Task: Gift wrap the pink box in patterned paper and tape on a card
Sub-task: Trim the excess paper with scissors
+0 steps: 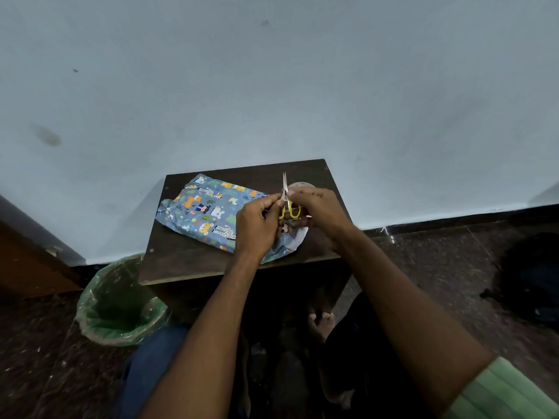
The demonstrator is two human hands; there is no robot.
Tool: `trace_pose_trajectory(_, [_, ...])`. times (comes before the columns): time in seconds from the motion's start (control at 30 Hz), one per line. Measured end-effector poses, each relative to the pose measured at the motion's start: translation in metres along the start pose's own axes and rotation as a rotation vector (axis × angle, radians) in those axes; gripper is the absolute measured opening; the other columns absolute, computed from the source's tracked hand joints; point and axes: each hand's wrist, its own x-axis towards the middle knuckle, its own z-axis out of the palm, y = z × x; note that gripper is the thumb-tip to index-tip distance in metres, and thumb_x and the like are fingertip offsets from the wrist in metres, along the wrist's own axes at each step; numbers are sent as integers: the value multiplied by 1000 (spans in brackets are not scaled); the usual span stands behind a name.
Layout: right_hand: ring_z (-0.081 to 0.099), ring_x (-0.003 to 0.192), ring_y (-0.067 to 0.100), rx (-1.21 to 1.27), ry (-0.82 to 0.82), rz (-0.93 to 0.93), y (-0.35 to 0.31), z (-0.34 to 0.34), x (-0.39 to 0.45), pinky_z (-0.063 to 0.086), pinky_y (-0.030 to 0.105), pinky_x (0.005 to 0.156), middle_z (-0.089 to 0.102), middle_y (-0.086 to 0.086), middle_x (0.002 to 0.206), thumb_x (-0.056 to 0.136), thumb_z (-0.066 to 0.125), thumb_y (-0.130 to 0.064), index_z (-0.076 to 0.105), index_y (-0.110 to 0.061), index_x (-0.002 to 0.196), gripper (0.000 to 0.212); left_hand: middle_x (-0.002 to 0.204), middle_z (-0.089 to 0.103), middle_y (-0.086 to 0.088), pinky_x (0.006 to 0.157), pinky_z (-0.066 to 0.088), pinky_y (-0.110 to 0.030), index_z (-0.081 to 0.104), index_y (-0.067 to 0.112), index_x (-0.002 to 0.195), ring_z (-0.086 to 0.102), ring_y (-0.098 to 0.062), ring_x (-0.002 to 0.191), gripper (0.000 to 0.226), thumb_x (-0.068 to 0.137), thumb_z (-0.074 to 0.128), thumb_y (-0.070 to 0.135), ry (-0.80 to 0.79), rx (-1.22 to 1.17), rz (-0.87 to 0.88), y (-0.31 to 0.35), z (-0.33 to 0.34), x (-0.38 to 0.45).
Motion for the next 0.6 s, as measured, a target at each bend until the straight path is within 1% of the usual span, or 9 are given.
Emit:
trace_pose_trajectory(0.07, [73,79,19,50,-34,11,2,3,-17,63,35,76,77,8,91,92,72,-2,78,-7,114,23,97,82,6,80,59,-27,83,21,114,75,-8,88,18,99,72,21,16,-10,-7,2,-3,-2])
trace_pose_trajectory(0.1, [74,76,16,42,-20,-1,6,4,-24,64,32,73,78,6,88,88,72,5,77,-8,116,30,96,81,7,80,60,-29,83,21,112,75,-8,86,17,98,74,22,17,-11,-13,2,-4,-3])
trace_pose_trajectory(0.17, [74,71,13,10,65,-19,14,8,-33,61,27,66,80,2,82,81,73,13,78,-9,110,36,96,81,7,80,60,-28,83,22,112,74,-6,85,17,97,75,24,-15,-5,-14,4,-7,-6])
trace_pose_trajectory(0.27, [76,77,20,-19,244,-13,18,6,-37,64,34,72,80,6,84,74,77,9,81,-10,94,28,106,79,6,85,59,-32,80,21,120,72,-7,93,21,103,68,27,-88,83,73,1,-14,-12])
trace_pose_trajectory(0.33, [67,62,15,28,301,15,16,-1,-34,55,26,54,77,5,79,78,72,8,80,-7,91,22,114,74,7,90,59,-40,77,24,124,68,-12,101,25,102,68,32,-163,190,136,-6,-24,-14])
trace_pose_trajectory(0.37, [58,54,12,40,307,47,15,-5,-34,45,23,46,73,5,74,79,70,5,79,-9,88,19,118,70,7,94,57,-42,76,26,127,65,-13,106,31,98,73,37,-224,257,156,-10,-31,-14])
trace_pose_trajectory(0.43, [48,50,13,7,316,106,19,-10,-33,36,23,43,64,6,67,81,66,-1,72,-12,81,13,133,60,8,106,47,-43,68,32,137,55,-17,123,59,83,85,49,-373,430,182,-18,-42,-17])
trace_pose_trajectory(0.5, [51,52,17,-39,318,159,23,-9,-33,38,27,44,62,9,65,81,63,-2,66,-10,77,9,149,46,11,112,32,-43,55,38,148,39,-17,138,88,71,93,51,-482,596,193,-20,-49,-24])
trace_pose_trajectory(0.6, [55,50,16,-24,274,221,28,-1,-38,42,26,44,64,13,66,81,66,1,67,-2,83,4,162,32,10,116,27,-43,37,37,160,29,-19,148,107,70,95,44,-461,720,243,-20,-50,-30])
